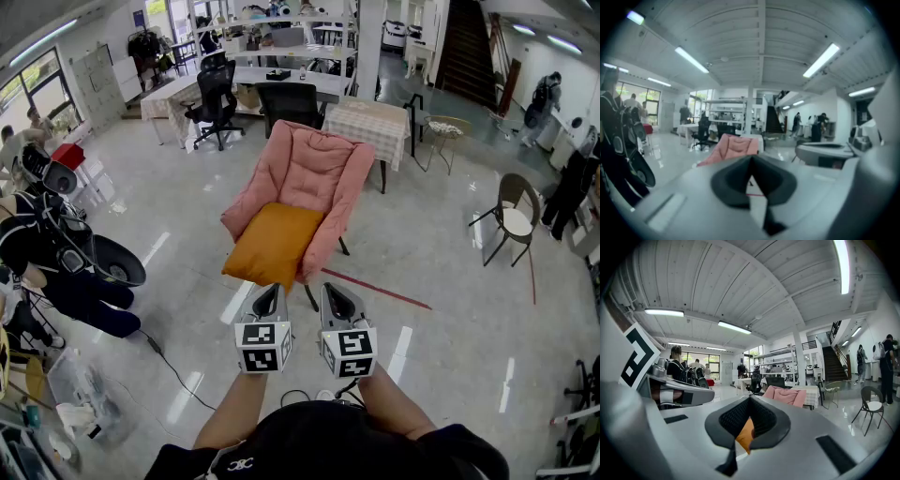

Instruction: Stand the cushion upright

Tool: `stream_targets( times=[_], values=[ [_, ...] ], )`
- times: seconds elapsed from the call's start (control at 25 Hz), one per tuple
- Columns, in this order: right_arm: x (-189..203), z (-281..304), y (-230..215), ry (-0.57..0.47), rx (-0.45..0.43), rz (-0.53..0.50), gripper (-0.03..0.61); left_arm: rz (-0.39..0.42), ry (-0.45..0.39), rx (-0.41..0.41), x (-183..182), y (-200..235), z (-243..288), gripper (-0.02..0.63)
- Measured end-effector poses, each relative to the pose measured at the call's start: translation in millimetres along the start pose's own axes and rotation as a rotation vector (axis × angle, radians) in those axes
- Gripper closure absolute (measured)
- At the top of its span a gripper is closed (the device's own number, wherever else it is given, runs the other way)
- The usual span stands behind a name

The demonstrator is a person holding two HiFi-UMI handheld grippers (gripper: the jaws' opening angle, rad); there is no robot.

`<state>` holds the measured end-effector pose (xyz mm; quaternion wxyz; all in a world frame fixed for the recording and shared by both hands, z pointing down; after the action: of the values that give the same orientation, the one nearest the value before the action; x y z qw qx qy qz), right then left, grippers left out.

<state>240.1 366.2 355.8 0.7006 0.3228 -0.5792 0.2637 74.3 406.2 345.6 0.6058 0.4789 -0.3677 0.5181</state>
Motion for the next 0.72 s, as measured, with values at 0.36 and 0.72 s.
stream_targets(
  times=[0.36, 0.72],
  values=[
    [5, -5, -15, 0.014, 0.000, -0.013, 0.588, -0.004, 0.008, 0.002, 4, -17, 11, 0.614],
    [16, 2, -36, 0.022, -0.017, 0.004, 0.588, -0.027, 0.013, -0.020, 11, -29, 29, 0.614]
  ],
)
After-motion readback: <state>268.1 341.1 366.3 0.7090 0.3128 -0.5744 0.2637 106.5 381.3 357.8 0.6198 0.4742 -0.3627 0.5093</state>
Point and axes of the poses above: the fingertips, and each gripper's own axes: z forward along the fingers, y to its left, x out of its underside, the point moved 10 cm from there along -z, backward along the fingers, and after that the axes turned 10 degrees about -z, right-handed, at the moved point
